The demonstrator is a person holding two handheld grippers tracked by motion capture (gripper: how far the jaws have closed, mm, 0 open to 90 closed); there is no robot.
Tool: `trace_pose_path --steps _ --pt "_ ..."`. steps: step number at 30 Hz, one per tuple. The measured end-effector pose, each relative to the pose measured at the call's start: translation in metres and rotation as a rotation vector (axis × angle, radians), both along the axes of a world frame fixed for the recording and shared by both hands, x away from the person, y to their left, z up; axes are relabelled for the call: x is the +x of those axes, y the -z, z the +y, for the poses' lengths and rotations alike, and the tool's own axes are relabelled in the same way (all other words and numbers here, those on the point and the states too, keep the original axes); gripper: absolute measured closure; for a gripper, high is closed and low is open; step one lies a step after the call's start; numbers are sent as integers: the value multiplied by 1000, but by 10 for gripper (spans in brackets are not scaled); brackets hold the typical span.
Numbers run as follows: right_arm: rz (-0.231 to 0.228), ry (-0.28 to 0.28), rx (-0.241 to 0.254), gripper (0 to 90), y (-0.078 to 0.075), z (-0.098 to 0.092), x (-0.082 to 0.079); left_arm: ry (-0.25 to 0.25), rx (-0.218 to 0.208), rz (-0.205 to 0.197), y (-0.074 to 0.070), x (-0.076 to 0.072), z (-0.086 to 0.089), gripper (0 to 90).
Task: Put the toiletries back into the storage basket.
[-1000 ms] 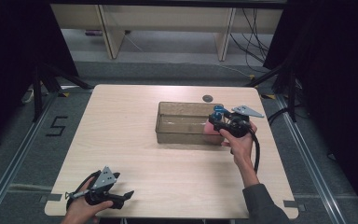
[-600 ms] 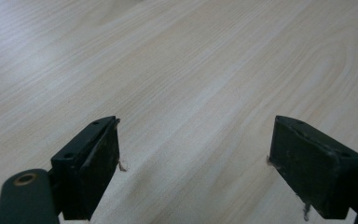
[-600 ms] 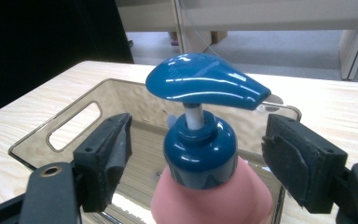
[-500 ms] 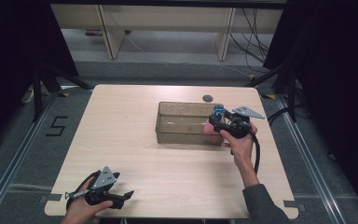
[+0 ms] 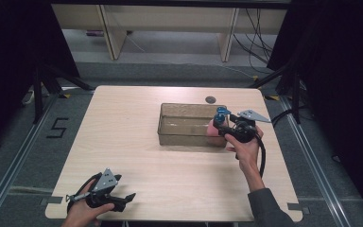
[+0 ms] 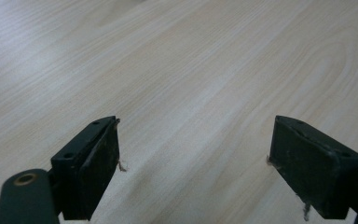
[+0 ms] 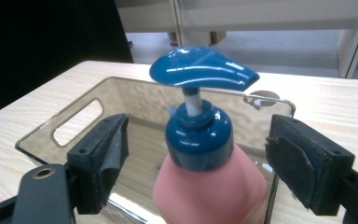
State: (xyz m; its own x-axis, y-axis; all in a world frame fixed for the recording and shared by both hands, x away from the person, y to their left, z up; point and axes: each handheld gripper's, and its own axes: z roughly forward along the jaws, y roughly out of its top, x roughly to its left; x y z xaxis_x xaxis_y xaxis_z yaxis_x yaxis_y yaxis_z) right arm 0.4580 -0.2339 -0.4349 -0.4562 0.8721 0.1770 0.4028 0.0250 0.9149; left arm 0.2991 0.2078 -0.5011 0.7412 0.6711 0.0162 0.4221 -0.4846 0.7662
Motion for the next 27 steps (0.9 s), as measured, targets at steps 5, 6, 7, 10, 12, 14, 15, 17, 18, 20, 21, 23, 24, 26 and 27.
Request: trace_pose_path --steps 5,6,7,10,12,14,15,17,18,20,21,23,24,26,27 --pt "11 1 -17 201 -1 -1 -4 -1 -1 0 0 0 0 154" --pt "7 1 12 199 -1 1 -6 2 -1 0 0 0 0 154" --pt "-1 1 3 196 -1 1 -6 -7 -16 1 0 -1 -1 154" --pt "-1 2 -16 170 -2 0 -8 -5 -13 1 0 0 -1 154" --pt "4 -6 13 171 -1 1 -10 -1 -4 0 0 0 0 153" --pt "5 -3 8 171 -2 2 -12 3 1 -1 0 0 0 154" --pt "16 -5 9 171 -2 2 -13 2 0 0 0 0 0 154" --pt "-2 -2 -15 171 -2 2 -14 3 2 -1 0 0 0 154" --pt "11 -10 2 171 -3 3 -15 3 2 -1 0 0 0 154" --pt "-5 -14 3 171 -3 4 -15 2 1 0 0 0 0 154" --pt "4 -10 -10 171 -4 5 -17 2 1 -1 0 0 0 154" --pt "3 -17 -4 173 -4 6 -18 2 1 -1 0 0 0 154" --pt "9 -16 8 174 -5 7 -19 2 1 -1 0 0 0 154" --pt "-3 -16 -27 174 -4 6 -20 7 12 -15 0 1 0 154" --pt "11 -16 -2 175 -3 8 -21 7 12 -15 0 1 0 154"
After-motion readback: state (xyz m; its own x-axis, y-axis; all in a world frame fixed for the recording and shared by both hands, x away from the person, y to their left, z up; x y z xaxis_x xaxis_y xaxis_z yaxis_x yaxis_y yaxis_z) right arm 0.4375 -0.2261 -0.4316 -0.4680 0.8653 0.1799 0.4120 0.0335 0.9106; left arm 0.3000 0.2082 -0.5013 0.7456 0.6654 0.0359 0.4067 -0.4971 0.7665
